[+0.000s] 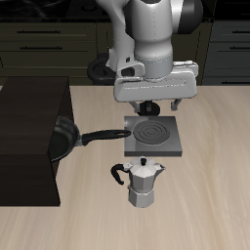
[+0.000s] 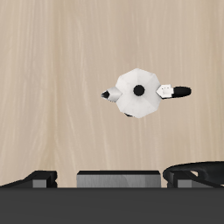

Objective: Place the moka pot on the stove and turn on the stove

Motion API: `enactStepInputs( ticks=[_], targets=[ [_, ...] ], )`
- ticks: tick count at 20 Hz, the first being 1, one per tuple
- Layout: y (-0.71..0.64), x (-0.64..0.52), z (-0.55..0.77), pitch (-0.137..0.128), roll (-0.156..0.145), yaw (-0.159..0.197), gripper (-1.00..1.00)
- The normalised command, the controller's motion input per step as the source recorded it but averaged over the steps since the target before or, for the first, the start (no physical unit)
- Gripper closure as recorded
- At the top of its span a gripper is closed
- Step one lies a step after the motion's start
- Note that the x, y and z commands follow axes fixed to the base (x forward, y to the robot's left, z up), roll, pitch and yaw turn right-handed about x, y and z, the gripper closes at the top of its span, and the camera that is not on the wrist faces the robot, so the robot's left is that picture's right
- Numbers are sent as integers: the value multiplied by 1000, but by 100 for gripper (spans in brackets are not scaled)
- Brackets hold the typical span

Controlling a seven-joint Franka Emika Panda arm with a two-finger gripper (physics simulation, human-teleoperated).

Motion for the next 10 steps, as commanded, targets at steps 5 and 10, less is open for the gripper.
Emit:
enactStepInputs(
  ticks=[5, 10],
  targets=[
    [35, 319, -171, 7, 1, 19, -100],
    [-10, 247, -123, 4, -13, -7, -100]
  ],
)
